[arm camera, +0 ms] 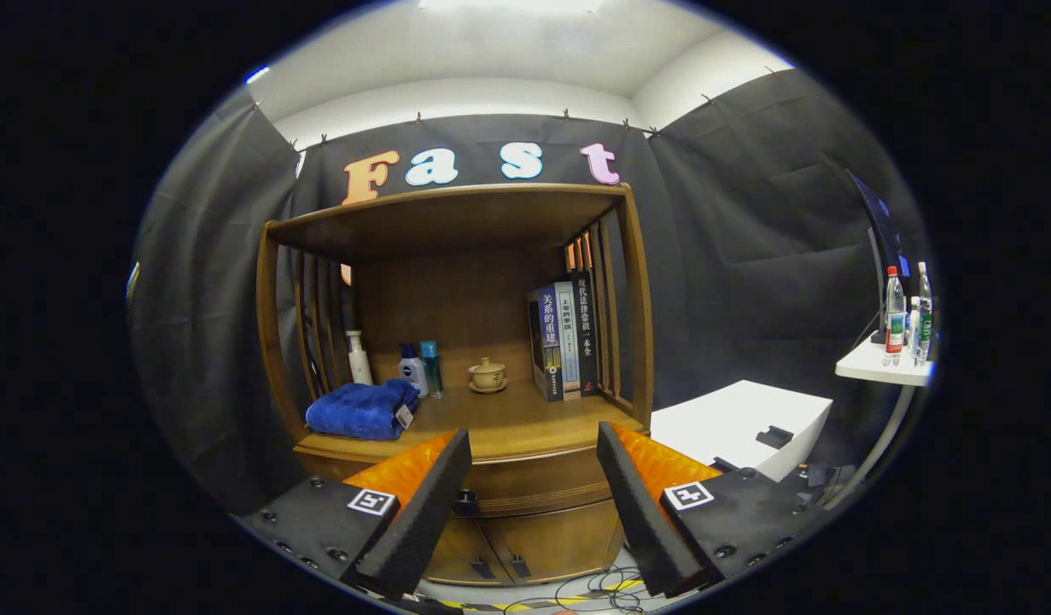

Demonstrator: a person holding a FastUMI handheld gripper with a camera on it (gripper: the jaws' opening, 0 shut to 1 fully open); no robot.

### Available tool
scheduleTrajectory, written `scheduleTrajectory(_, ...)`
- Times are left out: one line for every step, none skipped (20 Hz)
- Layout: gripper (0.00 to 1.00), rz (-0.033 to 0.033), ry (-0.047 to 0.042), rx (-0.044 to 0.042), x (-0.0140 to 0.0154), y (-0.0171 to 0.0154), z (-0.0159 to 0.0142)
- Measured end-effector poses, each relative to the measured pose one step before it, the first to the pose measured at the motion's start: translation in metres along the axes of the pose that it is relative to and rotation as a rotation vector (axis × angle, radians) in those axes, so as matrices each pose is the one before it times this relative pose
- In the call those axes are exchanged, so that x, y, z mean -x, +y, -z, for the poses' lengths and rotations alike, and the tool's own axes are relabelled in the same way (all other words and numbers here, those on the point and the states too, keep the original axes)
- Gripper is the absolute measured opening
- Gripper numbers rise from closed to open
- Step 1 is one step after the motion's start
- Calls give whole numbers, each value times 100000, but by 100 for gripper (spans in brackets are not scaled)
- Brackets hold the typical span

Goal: Pull open the drawer, take out the items inside it, and place them on the countertop above the cabinet.

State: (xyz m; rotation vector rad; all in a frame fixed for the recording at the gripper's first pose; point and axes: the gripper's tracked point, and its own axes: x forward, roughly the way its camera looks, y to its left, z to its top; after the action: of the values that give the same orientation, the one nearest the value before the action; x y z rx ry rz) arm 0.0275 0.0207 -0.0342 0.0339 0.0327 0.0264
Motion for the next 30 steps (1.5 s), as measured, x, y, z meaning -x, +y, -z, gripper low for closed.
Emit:
scheduleTrajectory(98, -234, -280, -92, -501, 353, 363)
scheduleTrajectory(98, -571, -240, 145, -661, 438, 363)
scheduleTrajectory(98, -532, -544, 351, -612, 429, 499)
scheduleTrajectory(98, -451, -532, 888, -561, 247, 559)
scheduleTrajectory(98, 34, -188, -26, -641, 277, 452)
scheduleTrajectory(98, 296, -33, -4, -646, 141, 555)
scheduleTrajectory(98, 238, 712, -93, -738, 269, 998)
scheduleTrajectory(97, -462, 1078, -788, -831, 335, 1132)
scheduleTrajectory(97, -599, 1071, -1321, -883, 406, 1018)
scheduleTrajectory(97, -791, 551, -1190, -814, 318, 984)
scheduleTrajectory(97, -859, 181, -495, -684, 490, 820)
scheduleTrajectory(97, -370, -50, 2, -496, 331, 737)
scheduleTrajectory(97, -188, 47, 327, -673, 373, 723)
scheduleTrajectory(97, -345, 424, 756, -427, 310, 777)
scheduleTrajectory(97, -644, 999, 623, -616, 492, 1027)
scheduleTrajectory(97, -1032, 572, 523, -707, 441, 813)
scheduleTrajectory(97, -1081, 437, 448, -772, 672, 729)
scheduleTrajectory(97, -1175, 1213, 566, -422, 484, 991)
scheduleTrajectory(97, -654, 1746, 663, -513, 448, 1050)
scheduleTrajectory(97, -586, 2037, 976, -397, 222, 983)
scheduleTrajectory(97, -328, 1786, 1159, -462, 187, 1006)
scheduleTrajectory(97, -173, 1611, 1353, -284, 180, 770)
scheduleTrajectory(97, 390, 1947, 1637, -208, -21, 887)
scheduleTrajectory(98, 636, 999, 1455, -155, -156, 792)
scheduleTrajectory(98, 343, 380, 1014, -85, -64, 253)
scheduleTrajectory(98, -466, 525, 378, -198, 110, 356)
scheduleTrajectory(98, -806, 1145, -40, -344, 259, 428)
scheduleTrajectory(94, -406, 1309, 54, -324, 49, 420)
scheduleTrajectory(90, -232, 659, 158, -374, -148, 170)
scheduleTrajectory(85, -709, 264, -153, -223, 39, 71)
